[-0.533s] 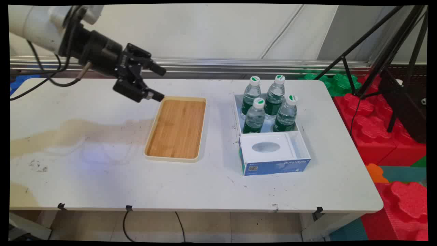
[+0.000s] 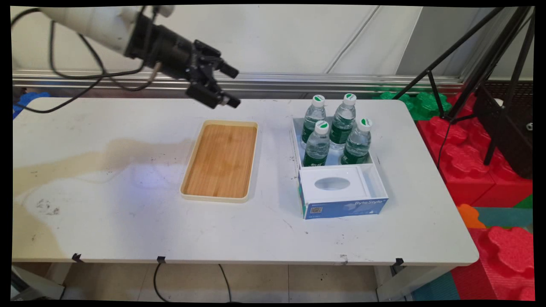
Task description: Pick up the green bottle from the white box
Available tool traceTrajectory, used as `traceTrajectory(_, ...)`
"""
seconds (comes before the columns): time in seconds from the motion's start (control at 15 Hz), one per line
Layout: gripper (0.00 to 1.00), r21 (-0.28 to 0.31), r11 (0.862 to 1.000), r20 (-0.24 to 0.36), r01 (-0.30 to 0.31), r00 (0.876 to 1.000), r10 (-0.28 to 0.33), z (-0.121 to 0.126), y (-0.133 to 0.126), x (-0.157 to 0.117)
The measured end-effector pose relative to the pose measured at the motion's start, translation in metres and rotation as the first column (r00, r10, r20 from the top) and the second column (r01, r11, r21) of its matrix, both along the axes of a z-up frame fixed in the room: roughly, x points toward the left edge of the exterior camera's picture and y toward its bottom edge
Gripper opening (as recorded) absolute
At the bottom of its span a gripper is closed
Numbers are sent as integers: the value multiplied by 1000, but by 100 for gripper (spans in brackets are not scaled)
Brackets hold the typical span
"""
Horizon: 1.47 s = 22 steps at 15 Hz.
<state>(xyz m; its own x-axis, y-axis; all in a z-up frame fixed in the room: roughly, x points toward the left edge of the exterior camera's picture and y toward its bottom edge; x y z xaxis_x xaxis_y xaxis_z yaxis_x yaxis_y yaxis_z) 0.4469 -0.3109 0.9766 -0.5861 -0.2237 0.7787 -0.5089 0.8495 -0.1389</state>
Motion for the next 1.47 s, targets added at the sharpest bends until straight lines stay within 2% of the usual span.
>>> traceTrajectory(0.47, 100, -11, 1000, 3, -15, 1000, 15, -21, -57, -26)
traceTrajectory(0.73, 100, -4, 1000, 14, -16, 1000, 16, -43, -93, -47)
traceTrajectory(1.47, 100, 29, 1000, 47, 6, 999, -7, -99, -151, -96)
